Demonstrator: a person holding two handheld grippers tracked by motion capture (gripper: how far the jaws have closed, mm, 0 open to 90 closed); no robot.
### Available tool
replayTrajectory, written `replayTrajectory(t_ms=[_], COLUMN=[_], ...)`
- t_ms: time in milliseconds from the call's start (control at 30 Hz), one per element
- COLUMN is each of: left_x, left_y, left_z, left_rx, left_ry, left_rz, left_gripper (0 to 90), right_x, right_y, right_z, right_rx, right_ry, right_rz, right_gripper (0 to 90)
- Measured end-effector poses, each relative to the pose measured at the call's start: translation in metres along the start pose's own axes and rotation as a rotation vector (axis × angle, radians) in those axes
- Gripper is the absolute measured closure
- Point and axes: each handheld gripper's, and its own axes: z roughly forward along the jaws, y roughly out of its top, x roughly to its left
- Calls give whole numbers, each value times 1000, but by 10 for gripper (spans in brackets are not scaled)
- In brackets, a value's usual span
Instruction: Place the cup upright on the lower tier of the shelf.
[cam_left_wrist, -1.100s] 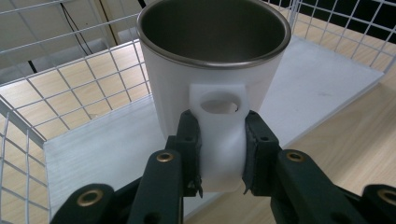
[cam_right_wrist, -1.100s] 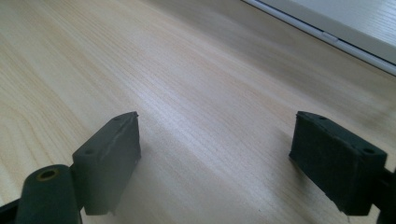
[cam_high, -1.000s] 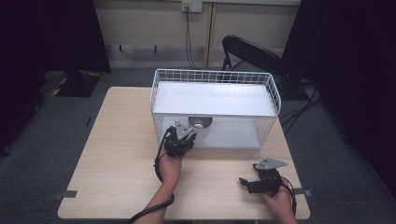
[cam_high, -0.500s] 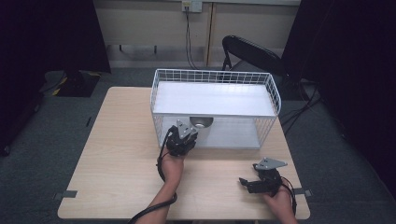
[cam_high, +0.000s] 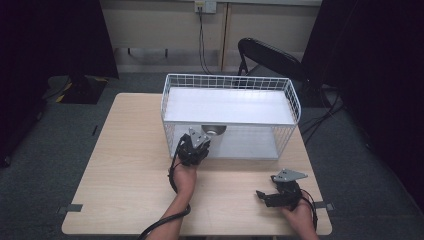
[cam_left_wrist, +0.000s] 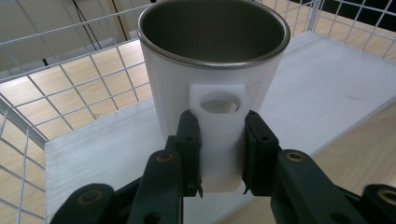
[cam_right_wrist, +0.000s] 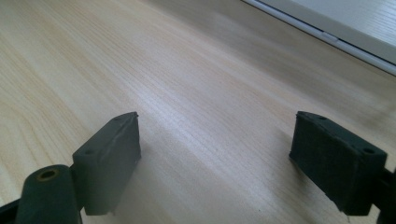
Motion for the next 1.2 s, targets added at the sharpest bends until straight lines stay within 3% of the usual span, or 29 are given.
replayTrajectory(t_ms=[67,500,833,1200], left_x=[0,1,5,7], left_y=[0,1,-1,-1], left_z=[1,6,7,5], left_rx=[1,2,-11,-10], left_ry=[7,13,13,25], left_rz=[14,-18,-79,-78], left_gripper=[719,718,716,704], right_x=[0,0,0,0], right_y=[0,0,0,0], right_z=[0,0,0,0], right_rx=[0,0,0,0], right_ry=[0,0,0,0], right_rz=[0,0,0,0], right_gripper=[151,151,151,151])
